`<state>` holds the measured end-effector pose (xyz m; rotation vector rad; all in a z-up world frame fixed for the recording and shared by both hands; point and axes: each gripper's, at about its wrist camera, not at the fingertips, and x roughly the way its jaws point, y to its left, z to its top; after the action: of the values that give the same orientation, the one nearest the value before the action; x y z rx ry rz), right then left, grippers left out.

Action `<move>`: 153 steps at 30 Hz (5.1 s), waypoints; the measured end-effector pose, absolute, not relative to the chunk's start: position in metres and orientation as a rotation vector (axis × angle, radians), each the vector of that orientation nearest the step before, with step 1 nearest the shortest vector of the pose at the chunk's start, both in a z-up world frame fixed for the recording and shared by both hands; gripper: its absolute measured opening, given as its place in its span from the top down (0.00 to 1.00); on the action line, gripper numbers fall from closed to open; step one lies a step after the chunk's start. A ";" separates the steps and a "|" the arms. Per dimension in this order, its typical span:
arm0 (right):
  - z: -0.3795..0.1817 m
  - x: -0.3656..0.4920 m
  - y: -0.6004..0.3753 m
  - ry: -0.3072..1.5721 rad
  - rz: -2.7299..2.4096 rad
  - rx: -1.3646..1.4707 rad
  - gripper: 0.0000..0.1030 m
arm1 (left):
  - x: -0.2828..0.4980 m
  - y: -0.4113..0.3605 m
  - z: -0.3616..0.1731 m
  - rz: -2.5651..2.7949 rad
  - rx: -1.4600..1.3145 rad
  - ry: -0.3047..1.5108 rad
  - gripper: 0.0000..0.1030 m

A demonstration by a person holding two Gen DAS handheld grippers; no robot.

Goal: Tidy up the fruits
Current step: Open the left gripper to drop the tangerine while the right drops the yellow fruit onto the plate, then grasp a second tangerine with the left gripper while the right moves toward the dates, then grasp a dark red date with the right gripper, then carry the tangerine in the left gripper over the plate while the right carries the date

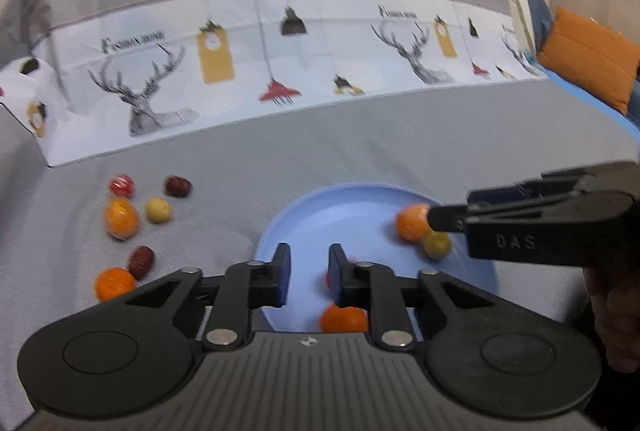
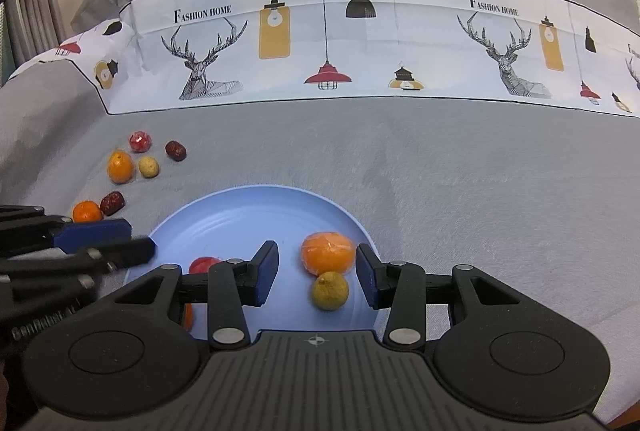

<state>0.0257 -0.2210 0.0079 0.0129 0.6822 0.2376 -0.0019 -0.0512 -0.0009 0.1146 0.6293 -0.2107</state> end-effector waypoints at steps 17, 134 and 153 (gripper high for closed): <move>0.055 0.015 -0.209 0.579 0.340 0.104 0.71 | 0.045 0.074 0.029 0.078 -0.089 0.701 0.76; 0.059 0.057 -0.198 0.805 0.319 -0.043 0.68 | 0.066 -0.043 0.042 -0.127 0.015 0.860 0.63; 0.045 0.068 -0.205 0.881 0.306 -0.006 0.67 | 0.076 -0.069 0.027 -0.150 0.114 0.873 0.63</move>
<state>0.0680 -0.2046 0.0454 -0.0056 0.8805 0.3056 0.0761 -0.0693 0.0266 0.1137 0.8732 -0.1501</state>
